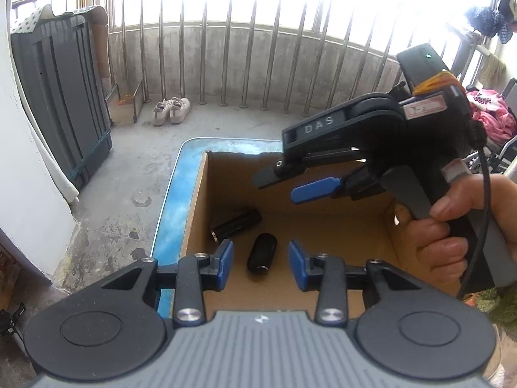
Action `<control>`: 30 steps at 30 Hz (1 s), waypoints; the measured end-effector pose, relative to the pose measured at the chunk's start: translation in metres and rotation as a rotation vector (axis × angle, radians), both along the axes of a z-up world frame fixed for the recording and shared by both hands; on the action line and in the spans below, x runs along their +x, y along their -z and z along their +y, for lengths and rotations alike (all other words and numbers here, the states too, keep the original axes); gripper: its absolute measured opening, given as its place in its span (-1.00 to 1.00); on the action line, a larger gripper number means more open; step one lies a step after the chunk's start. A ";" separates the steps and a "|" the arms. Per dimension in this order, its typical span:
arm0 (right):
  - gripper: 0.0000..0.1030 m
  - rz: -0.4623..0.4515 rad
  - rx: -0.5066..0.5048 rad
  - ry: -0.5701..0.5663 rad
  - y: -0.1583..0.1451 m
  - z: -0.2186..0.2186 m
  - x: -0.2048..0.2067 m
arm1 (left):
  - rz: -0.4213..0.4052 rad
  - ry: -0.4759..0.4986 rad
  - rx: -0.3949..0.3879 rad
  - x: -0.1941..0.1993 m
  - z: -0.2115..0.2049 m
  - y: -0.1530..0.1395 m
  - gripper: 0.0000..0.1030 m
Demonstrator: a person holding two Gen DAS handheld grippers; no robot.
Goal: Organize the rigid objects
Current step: 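Move the right tool back to the pink bowl, then grasp the green glue stick in the pink bowl with the right tool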
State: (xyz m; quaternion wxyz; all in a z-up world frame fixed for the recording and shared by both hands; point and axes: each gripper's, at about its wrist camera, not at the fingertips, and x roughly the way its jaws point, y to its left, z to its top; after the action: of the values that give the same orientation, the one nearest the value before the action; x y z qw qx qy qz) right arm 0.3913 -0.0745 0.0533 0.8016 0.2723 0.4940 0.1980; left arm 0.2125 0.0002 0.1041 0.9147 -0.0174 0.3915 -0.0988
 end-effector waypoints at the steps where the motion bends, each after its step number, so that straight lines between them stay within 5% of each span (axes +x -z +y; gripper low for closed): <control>1: -0.02 -0.019 0.016 0.008 -0.010 -0.005 -0.011 | -0.012 0.004 -0.015 -0.007 0.003 -0.005 -0.21; 9: -0.02 -0.226 0.103 0.017 -0.084 -0.039 -0.131 | -0.135 0.048 -0.096 -0.073 0.033 -0.041 -0.04; 14: -0.02 -0.313 0.153 0.004 -0.090 -0.050 -0.220 | -0.170 0.079 -0.114 -0.117 0.050 -0.042 -0.01; 22: -0.14 -0.205 0.285 0.037 -0.010 -0.035 -0.304 | -0.093 0.101 -0.036 -0.165 0.065 0.014 -0.01; 30: -0.41 0.030 0.386 0.063 0.085 0.026 -0.314 | 0.022 0.159 0.117 -0.185 0.043 0.087 -0.15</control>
State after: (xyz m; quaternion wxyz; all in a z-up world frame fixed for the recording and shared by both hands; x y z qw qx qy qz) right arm 0.0769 -0.0483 -0.0318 0.7330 0.4389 0.4501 0.2599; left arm 0.0272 0.0434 0.0167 0.8990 0.0662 0.4069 -0.1477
